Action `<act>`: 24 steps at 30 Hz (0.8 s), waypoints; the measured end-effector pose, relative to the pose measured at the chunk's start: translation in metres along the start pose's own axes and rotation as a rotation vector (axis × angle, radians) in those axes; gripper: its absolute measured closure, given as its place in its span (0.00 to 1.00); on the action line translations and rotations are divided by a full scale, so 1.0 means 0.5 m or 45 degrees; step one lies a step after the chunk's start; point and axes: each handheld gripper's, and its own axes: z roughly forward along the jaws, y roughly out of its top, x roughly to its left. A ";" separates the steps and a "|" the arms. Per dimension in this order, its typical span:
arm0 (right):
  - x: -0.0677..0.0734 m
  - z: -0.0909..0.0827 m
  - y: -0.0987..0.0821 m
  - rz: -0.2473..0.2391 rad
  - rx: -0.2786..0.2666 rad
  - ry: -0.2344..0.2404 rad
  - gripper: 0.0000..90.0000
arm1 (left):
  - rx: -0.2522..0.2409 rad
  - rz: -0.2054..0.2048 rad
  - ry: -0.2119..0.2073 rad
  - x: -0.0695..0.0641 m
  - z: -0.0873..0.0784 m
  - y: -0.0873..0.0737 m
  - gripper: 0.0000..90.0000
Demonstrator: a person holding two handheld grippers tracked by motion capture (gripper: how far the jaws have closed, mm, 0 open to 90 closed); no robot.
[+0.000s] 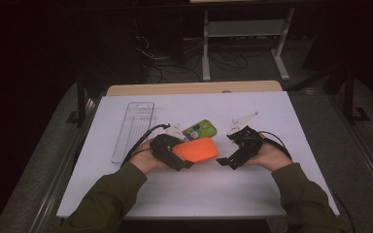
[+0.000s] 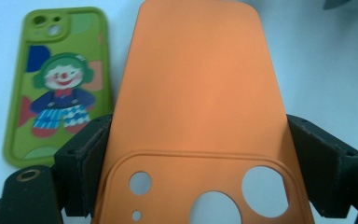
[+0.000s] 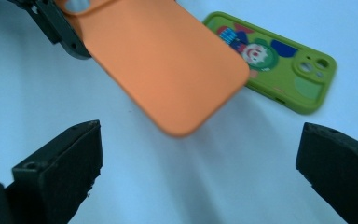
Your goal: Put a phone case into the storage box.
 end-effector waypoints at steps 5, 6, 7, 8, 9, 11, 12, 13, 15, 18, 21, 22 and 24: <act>0.007 -0.001 -0.021 0.099 -0.020 -0.064 0.00 | -0.009 -0.036 0.033 0.007 -0.002 -0.002 0.17; 0.007 0.000 -0.025 0.110 -0.025 -0.088 0.00 | 0.000 -0.032 0.035 0.010 -0.004 -0.002 0.17; 0.008 0.001 -0.029 0.130 -0.030 -0.104 0.00 | -0.016 -0.061 0.038 0.008 -0.003 -0.003 0.17; 0.008 0.003 -0.033 0.151 -0.042 -0.117 0.00 | 0.008 -0.037 0.048 0.013 -0.007 -0.003 0.17; 0.008 0.004 -0.036 0.162 -0.043 -0.129 0.00 | 0.003 -0.043 0.050 0.014 -0.007 -0.003 0.17; 0.011 0.006 -0.043 0.179 -0.060 -0.138 0.00 | -0.019 -0.068 0.053 0.013 -0.008 -0.003 0.17; 0.012 0.008 -0.047 0.189 -0.064 -0.139 0.00 | -0.031 -0.089 0.061 0.011 -0.007 -0.003 0.17; 0.013 0.010 -0.050 0.203 -0.077 -0.143 0.00 | -0.019 -0.093 0.055 0.012 -0.009 -0.003 0.17; 0.015 0.014 -0.056 0.229 -0.092 -0.167 0.00 | -0.008 -0.087 0.062 0.015 -0.009 -0.003 0.17; 0.018 0.023 -0.065 0.246 -0.139 -0.216 0.00 | -0.035 -0.127 0.067 0.012 -0.006 -0.003 0.17; 0.023 0.033 -0.069 0.231 -0.163 -0.243 0.00 | -0.013 -0.106 0.064 0.016 -0.008 -0.004 0.17; 0.025 0.036 -0.069 0.233 -0.160 -0.244 0.00 | -0.003 -0.093 0.065 0.018 -0.010 -0.004 0.17; 0.027 0.040 -0.070 0.207 -0.155 -0.271 0.00 | -0.003 -0.095 0.058 0.019 -0.011 -0.004 0.17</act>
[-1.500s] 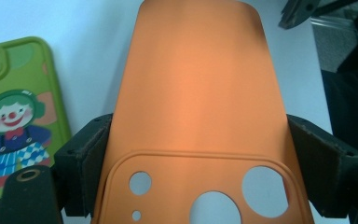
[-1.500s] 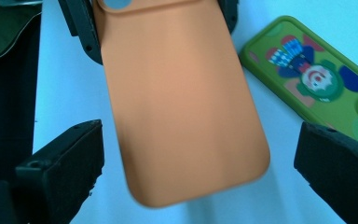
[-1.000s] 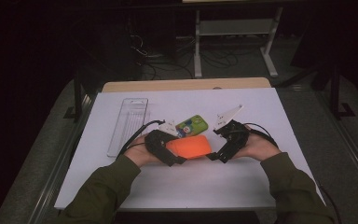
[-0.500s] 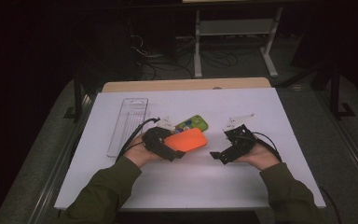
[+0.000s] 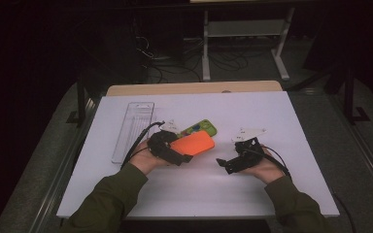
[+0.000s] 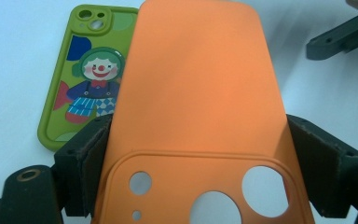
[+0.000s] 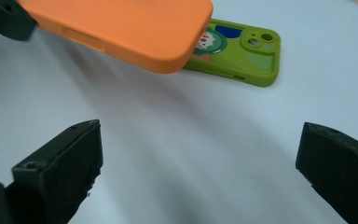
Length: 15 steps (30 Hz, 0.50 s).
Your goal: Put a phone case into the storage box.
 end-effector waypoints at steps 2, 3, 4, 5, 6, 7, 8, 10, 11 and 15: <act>0.003 0.001 0.000 -0.025 -0.001 -0.013 0.00 | -0.012 -0.012 0.003 0.001 -0.001 -0.001 0.17; 0.004 0.001 0.000 -0.045 -0.006 -0.023 0.00 | -0.021 -0.021 0.004 0.001 -0.001 -0.001 0.17; 0.007 0.001 0.000 -0.054 -0.006 -0.032 0.00 | -0.017 -0.015 -0.002 0.005 -0.002 -0.001 0.17; 0.008 0.001 0.000 -0.073 -0.013 -0.044 0.00 | -0.011 -0.016 0.000 0.006 -0.004 -0.001 0.17; 0.010 0.001 0.000 -0.086 -0.013 -0.063 0.00 | -0.021 -0.027 -0.002 0.004 -0.003 -0.001 0.17; 0.011 0.002 -0.001 -0.112 -0.013 -0.081 0.00 | -0.016 -0.019 -0.005 0.005 -0.003 -0.001 0.17; 0.012 0.002 -0.001 -0.127 -0.018 -0.089 0.00 | -0.016 -0.012 -0.008 0.005 -0.003 -0.001 0.17; 0.015 0.003 -0.001 -0.133 -0.019 -0.100 0.00 | -0.044 -0.041 -0.012 0.000 0.001 -0.001 0.17; 0.016 0.003 -0.001 -0.143 -0.024 -0.099 0.00 | -0.041 -0.041 -0.011 -0.001 0.001 -0.001 0.17; 0.021 0.003 -0.001 -0.174 -0.028 -0.114 0.00 | -0.012 -0.008 -0.014 0.001 -0.002 -0.001 0.17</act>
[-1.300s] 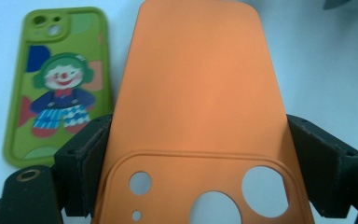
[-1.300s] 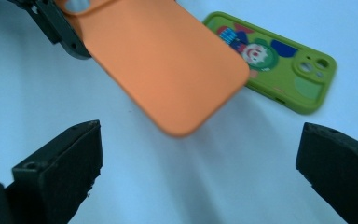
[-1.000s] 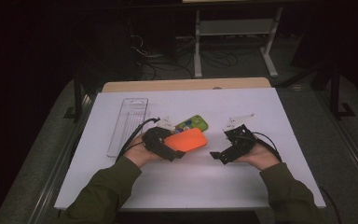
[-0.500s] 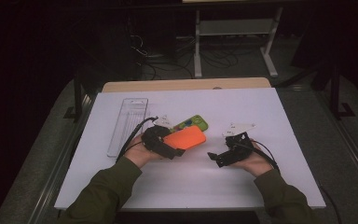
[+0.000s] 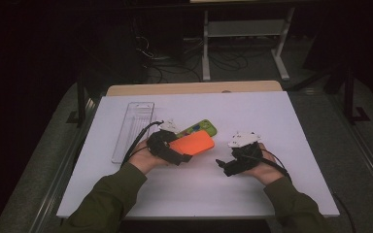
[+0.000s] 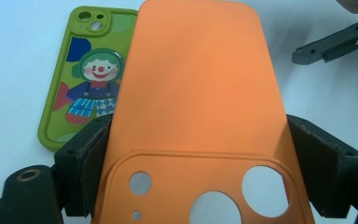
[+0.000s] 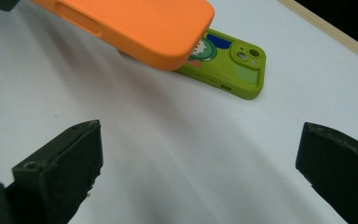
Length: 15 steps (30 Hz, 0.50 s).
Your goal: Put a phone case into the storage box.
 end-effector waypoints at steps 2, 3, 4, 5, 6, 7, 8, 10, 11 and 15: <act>0.001 0.000 0.000 -0.031 -0.001 -0.015 0.00 | -0.021 -0.023 -0.002 -0.003 0.004 0.000 0.17; 0.003 -0.001 0.000 -0.037 -0.003 -0.019 0.00 | -0.022 -0.025 -0.003 -0.004 0.005 0.000 0.17; 0.005 -0.001 0.001 -0.049 -0.005 -0.030 0.00 | -0.016 -0.015 -0.003 -0.003 0.005 0.000 0.17; 0.008 -0.001 0.002 -0.046 0.000 -0.032 0.00 | -0.019 -0.017 -0.004 -0.004 0.005 0.000 0.17; 0.008 -0.001 0.002 -0.072 -0.003 -0.042 0.00 | -0.022 -0.021 -0.003 -0.004 0.005 0.000 0.17; 0.011 -0.001 0.003 -0.077 -0.006 -0.057 0.00 | -0.021 -0.019 -0.003 -0.004 0.005 0.000 0.17; 0.011 -0.001 0.003 -0.095 -0.006 -0.063 0.00 | -0.020 -0.017 -0.004 -0.004 0.005 0.000 0.17; 0.014 -0.001 0.004 -0.118 -0.014 -0.083 0.00 | -0.019 -0.016 -0.003 -0.004 0.005 0.000 0.17; 0.015 -0.002 0.004 -0.141 -0.008 -0.092 0.00 | -0.019 -0.016 -0.004 -0.004 0.005 0.000 0.17; 0.018 -0.001 0.004 -0.188 -0.012 -0.132 0.00 | -0.016 -0.011 -0.007 -0.005 0.005 0.000 0.17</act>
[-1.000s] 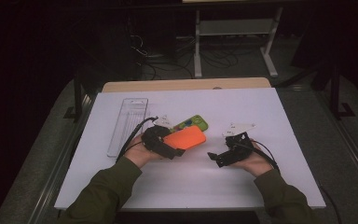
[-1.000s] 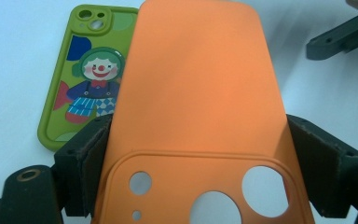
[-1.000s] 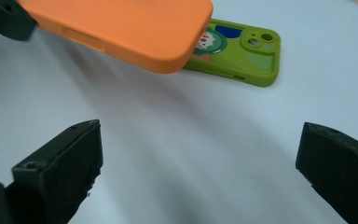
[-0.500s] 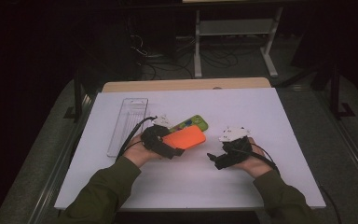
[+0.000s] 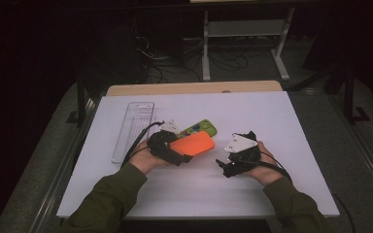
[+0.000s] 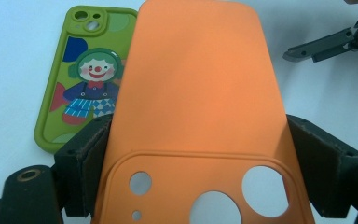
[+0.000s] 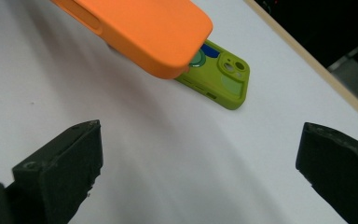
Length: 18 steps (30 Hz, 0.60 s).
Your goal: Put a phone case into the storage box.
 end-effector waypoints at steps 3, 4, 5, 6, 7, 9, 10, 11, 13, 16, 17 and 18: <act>0.003 0.000 0.001 -0.024 -0.003 -0.019 0.00 | 0.000 0.005 0.004 -0.001 0.001 0.000 0.17; 0.004 0.000 0.001 -0.056 -0.008 -0.032 0.00 | 0.000 0.004 0.004 -0.001 0.001 0.000 0.17; 0.006 0.000 0.001 -0.066 -0.007 -0.038 0.00 | 0.000 0.003 0.004 -0.001 0.001 0.000 0.17; 0.008 0.000 0.001 -0.081 -0.007 -0.048 0.00 | 0.000 0.006 0.005 -0.001 0.001 0.000 0.17; 0.009 0.001 0.001 -0.098 -0.010 -0.052 0.00 | 0.000 0.010 0.004 0.000 0.001 0.000 0.17; 0.014 0.002 0.001 -0.136 -0.013 -0.078 0.00 | 0.001 0.012 0.001 0.000 0.001 0.000 0.17; 0.016 0.002 0.001 -0.152 -0.019 -0.083 0.00 | 0.001 0.013 0.001 0.000 0.001 0.000 0.17; 0.018 0.002 0.001 -0.158 -0.017 -0.090 0.00 | 0.001 0.016 -0.001 0.000 0.001 0.001 0.17; 0.021 0.001 0.002 -0.190 -0.021 -0.107 0.00 | -0.002 0.013 -0.002 -0.001 0.002 0.001 0.17; 0.023 0.003 0.002 -0.256 -0.023 -0.142 0.00 | -0.001 0.017 -0.003 -0.001 0.003 0.001 0.17; 0.025 0.002 0.002 -0.259 -0.022 -0.145 0.00 | 0.003 0.019 -0.003 -0.001 0.002 0.001 0.17; 0.026 0.003 0.002 -0.278 -0.030 -0.154 0.00 | 0.000 0.015 -0.004 -0.002 0.003 0.001 0.17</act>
